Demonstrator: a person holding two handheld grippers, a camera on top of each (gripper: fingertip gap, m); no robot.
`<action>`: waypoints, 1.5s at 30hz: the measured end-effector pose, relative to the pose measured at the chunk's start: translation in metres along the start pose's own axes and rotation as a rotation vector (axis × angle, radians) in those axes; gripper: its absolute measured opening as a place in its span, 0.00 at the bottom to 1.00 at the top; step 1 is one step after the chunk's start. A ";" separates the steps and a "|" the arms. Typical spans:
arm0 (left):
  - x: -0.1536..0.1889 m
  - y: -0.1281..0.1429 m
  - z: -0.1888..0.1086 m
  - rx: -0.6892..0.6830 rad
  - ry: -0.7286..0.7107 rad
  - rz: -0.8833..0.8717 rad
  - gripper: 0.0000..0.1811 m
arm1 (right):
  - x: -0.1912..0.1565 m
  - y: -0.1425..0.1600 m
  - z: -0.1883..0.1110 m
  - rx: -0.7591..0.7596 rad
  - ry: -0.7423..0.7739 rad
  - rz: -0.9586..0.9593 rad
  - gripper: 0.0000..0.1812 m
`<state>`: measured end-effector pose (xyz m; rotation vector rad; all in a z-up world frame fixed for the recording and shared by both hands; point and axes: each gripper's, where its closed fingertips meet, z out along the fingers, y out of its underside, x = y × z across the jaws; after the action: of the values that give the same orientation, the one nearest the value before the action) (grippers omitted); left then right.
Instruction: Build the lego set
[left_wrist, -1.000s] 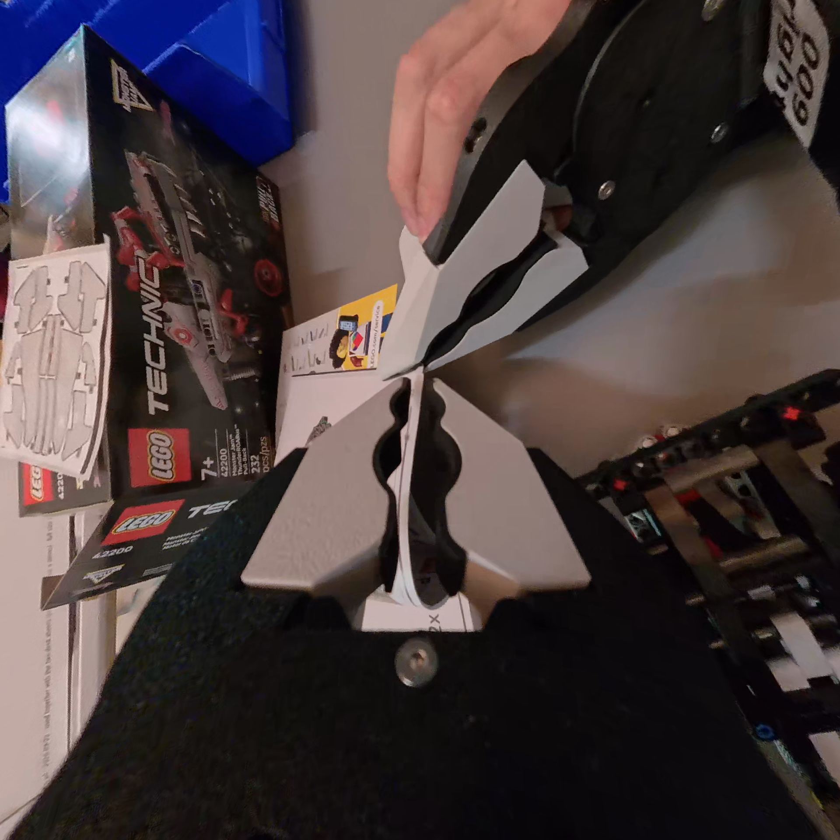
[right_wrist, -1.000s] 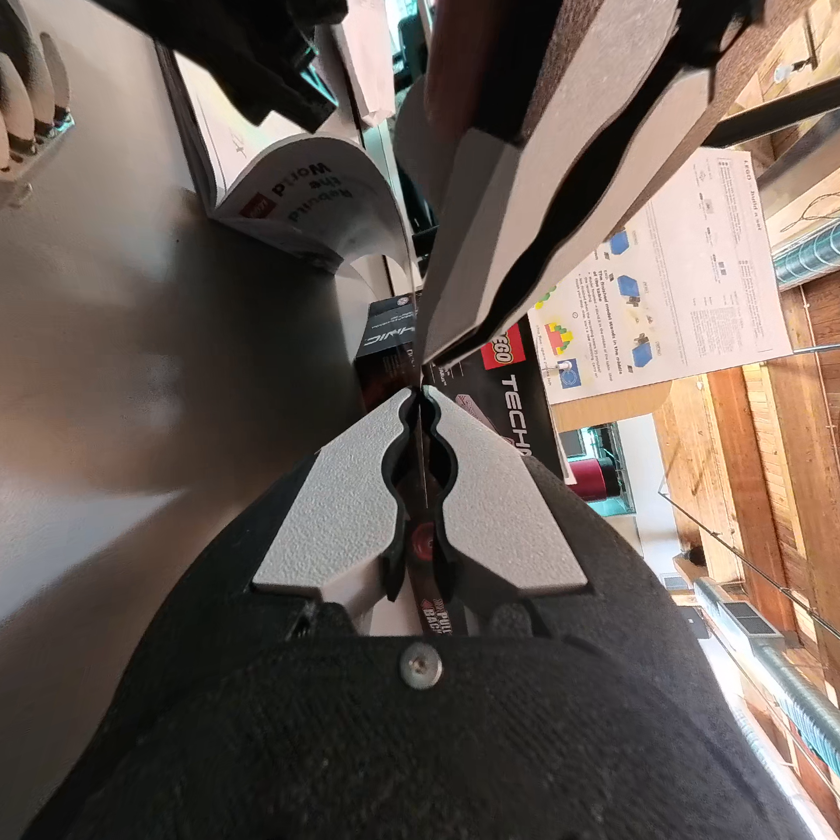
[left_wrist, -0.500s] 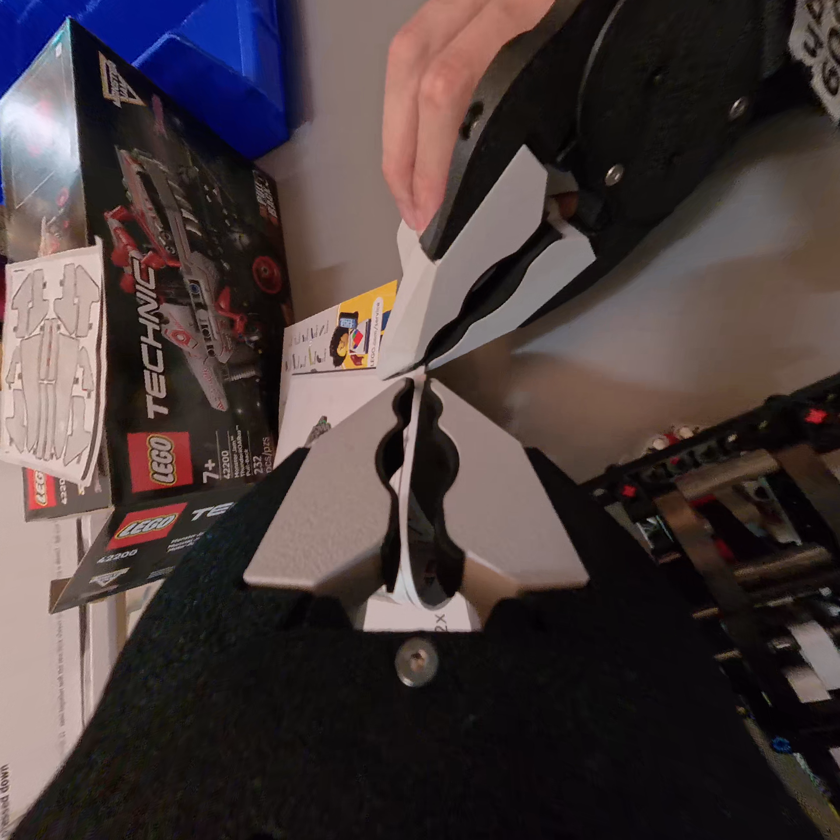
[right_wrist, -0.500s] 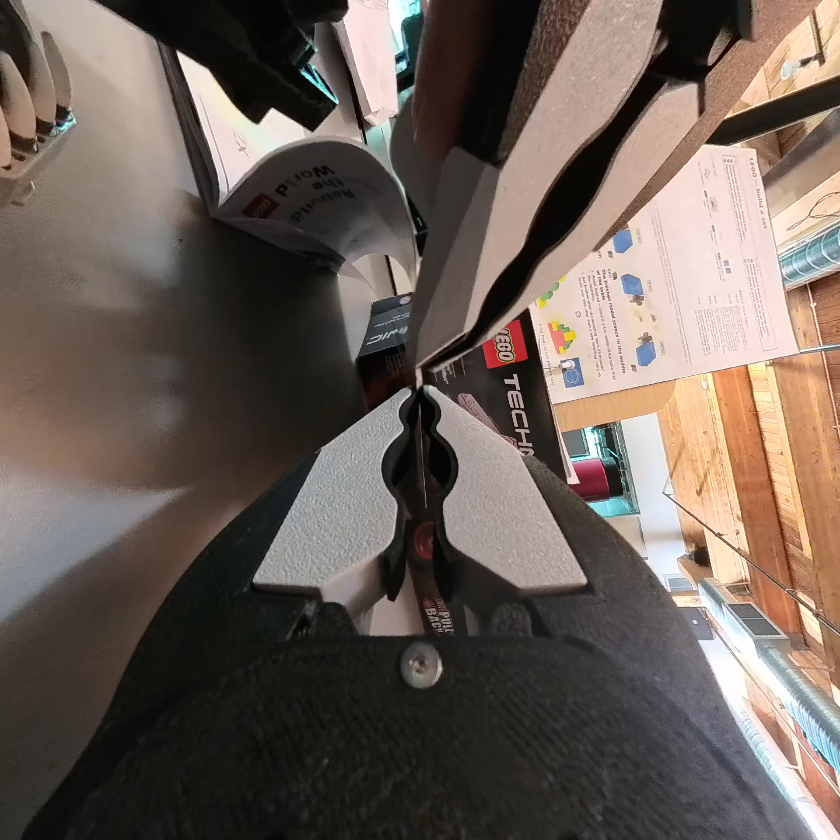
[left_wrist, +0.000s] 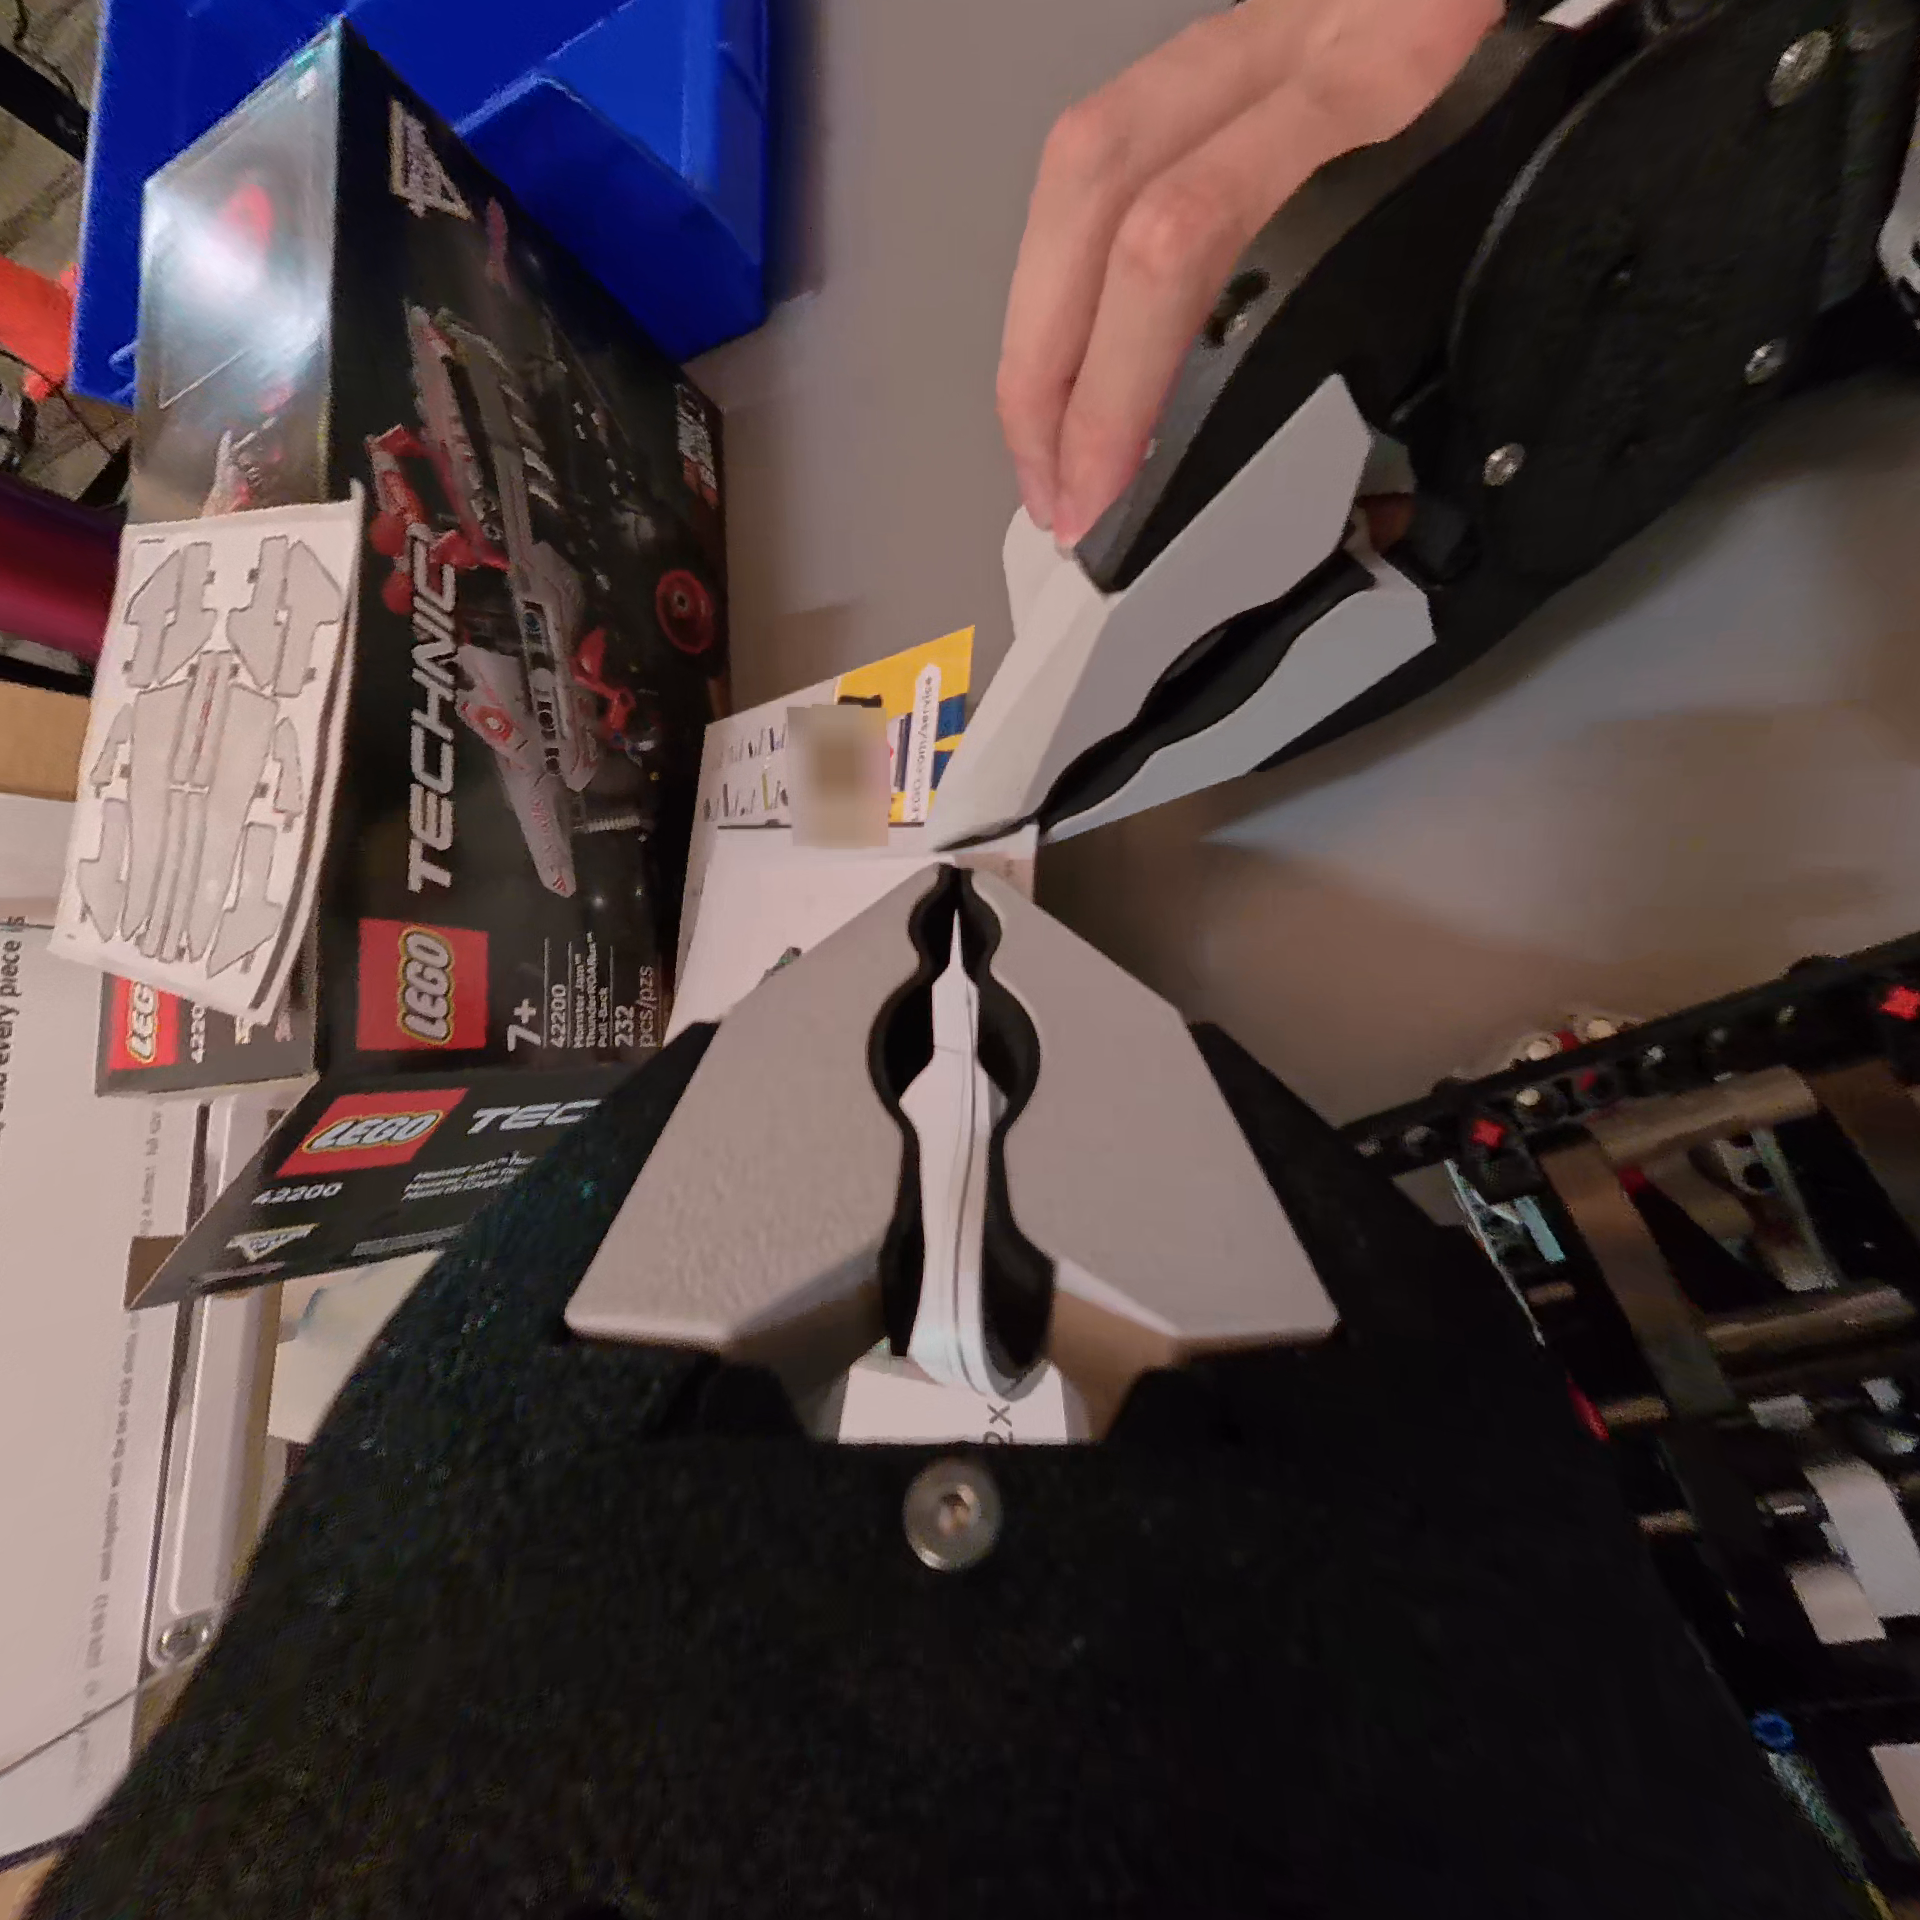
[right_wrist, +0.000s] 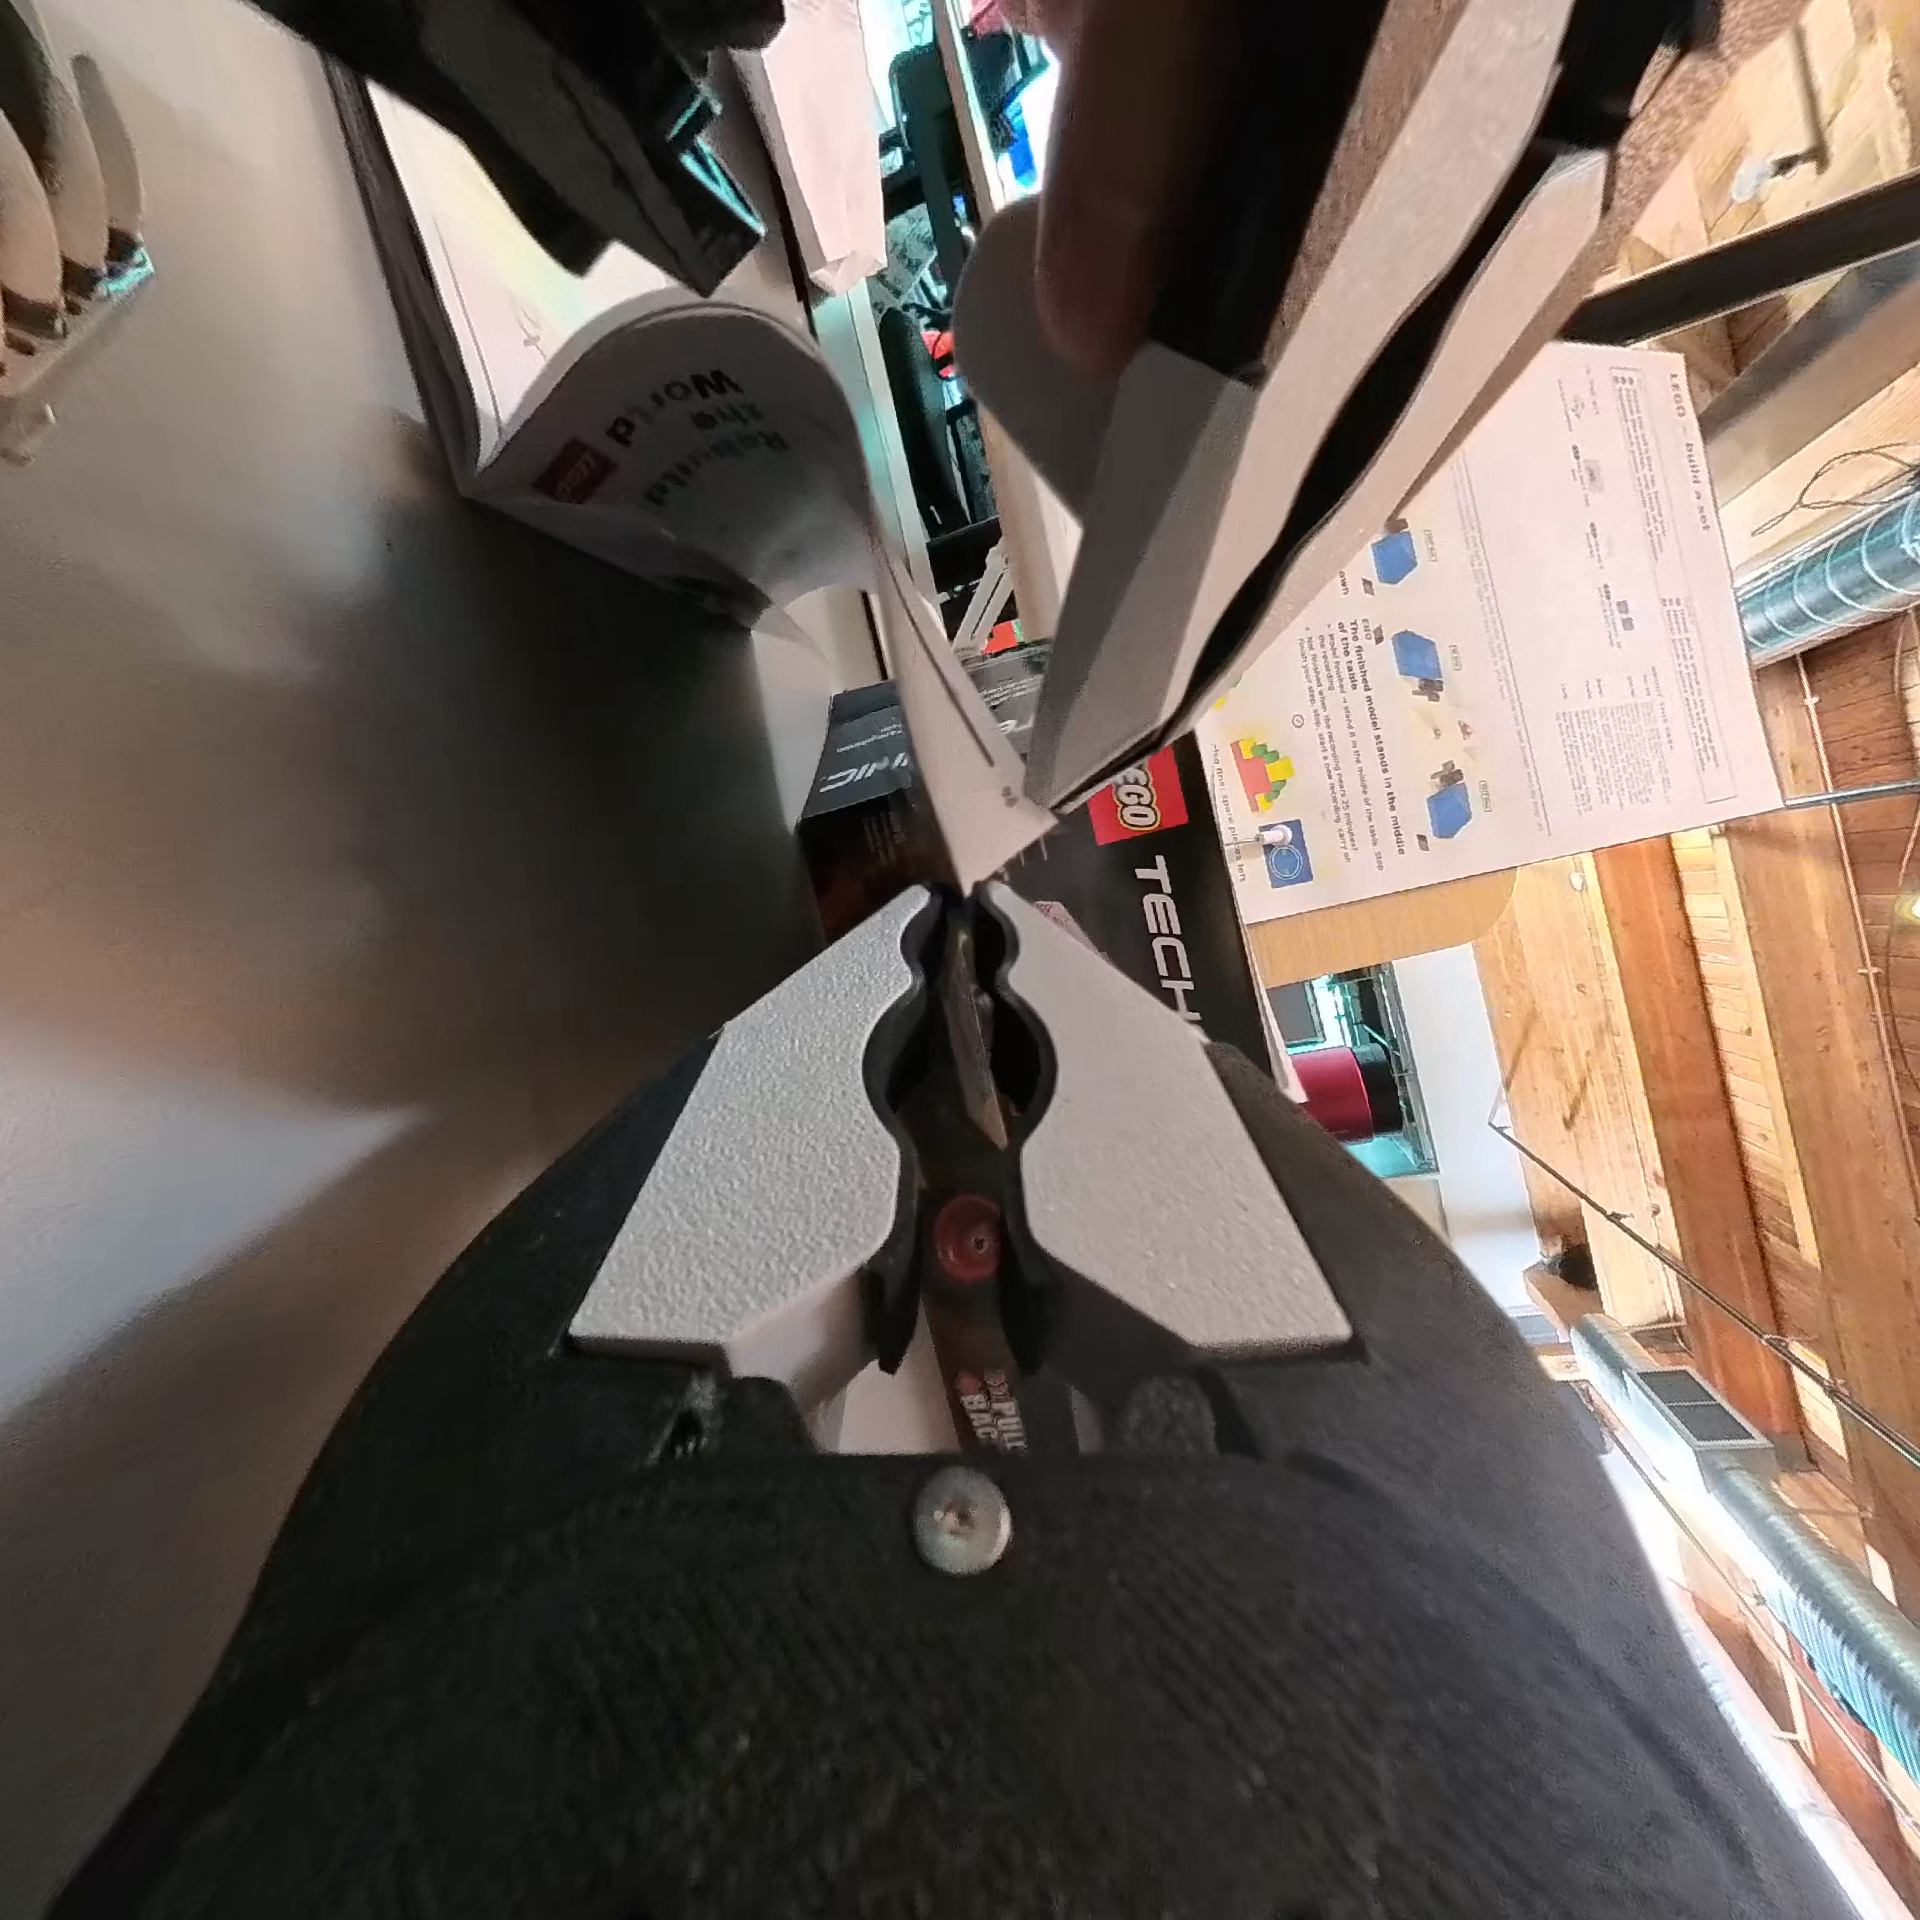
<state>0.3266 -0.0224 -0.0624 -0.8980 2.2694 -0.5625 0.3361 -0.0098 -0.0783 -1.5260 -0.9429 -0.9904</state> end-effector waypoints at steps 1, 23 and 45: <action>-0.003 0.000 -0.001 0.003 -0.016 -0.015 0.00 | 0.001 -0.001 0.000 0.004 0.008 0.002 0.04; -0.009 0.158 -0.107 0.045 -0.382 -0.581 0.00 | -0.040 0.033 0.006 -0.129 -0.202 -0.011 0.02; -0.013 0.032 0.024 -0.064 -0.055 -0.104 0.00 | -0.029 0.021 0.024 -0.129 -0.033 -0.116 0.00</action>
<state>0.3364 0.0050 -0.0928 -1.0552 2.2114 -0.5071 0.3482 0.0086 -0.1152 -1.6138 -1.0165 -1.1305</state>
